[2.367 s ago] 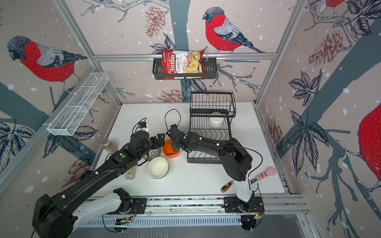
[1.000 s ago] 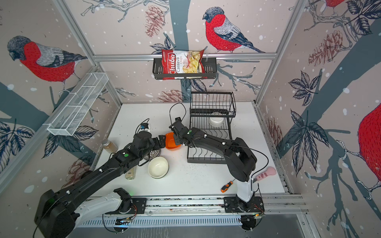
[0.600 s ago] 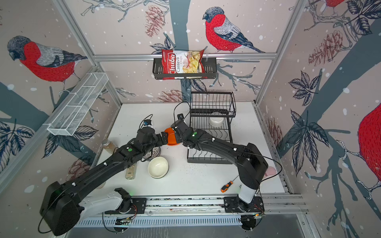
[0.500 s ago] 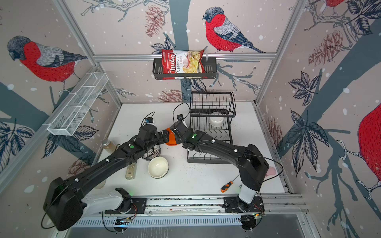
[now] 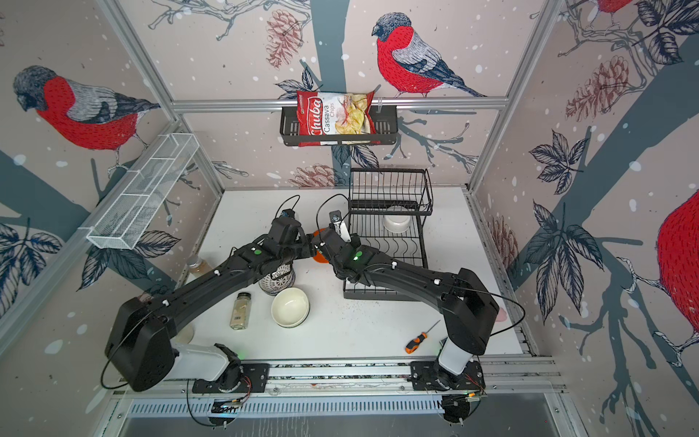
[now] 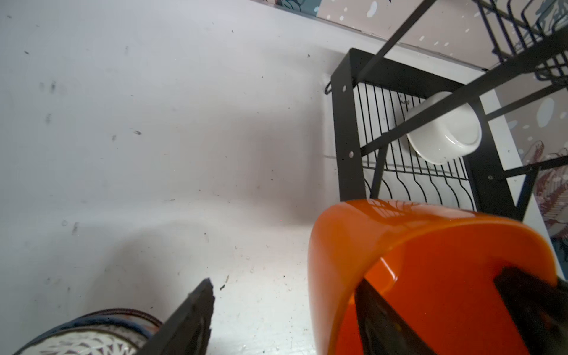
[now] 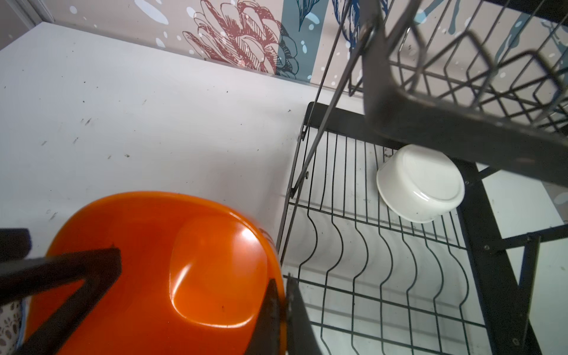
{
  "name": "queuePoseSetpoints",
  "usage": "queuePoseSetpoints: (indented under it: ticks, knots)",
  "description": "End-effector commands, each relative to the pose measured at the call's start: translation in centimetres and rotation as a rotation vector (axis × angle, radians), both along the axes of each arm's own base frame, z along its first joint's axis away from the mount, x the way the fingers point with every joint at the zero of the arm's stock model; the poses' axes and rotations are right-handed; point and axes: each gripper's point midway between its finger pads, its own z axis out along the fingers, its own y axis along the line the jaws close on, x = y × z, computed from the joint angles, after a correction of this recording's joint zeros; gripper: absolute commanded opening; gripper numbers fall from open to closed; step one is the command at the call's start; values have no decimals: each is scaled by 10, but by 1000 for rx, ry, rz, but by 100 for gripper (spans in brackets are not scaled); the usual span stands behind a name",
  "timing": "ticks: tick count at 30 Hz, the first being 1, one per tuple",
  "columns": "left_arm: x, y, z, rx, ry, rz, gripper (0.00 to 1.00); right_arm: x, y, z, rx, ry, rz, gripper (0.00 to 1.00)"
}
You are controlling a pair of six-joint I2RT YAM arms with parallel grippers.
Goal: Load the bowls into the dish rack
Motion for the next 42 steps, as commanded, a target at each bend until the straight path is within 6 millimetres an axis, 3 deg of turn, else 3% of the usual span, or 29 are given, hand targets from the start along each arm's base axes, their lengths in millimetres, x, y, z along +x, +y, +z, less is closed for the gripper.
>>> queuePoseSetpoints:
  ticks: [1,15,37,42]
  knots:
    - [1,-9,1,-34,7,-26,69,6,-1,15,31,-60,-30,1]
    - [8,-14,-11,-34,29,-17,46,7,1,15,33,-67,-26,1]
    - [12,-23,-26,-35,75,-28,2,3,16,6,32,-41,4,8]
    - [13,-24,-25,-49,67,-29,0,1,20,8,48,-28,30,13]
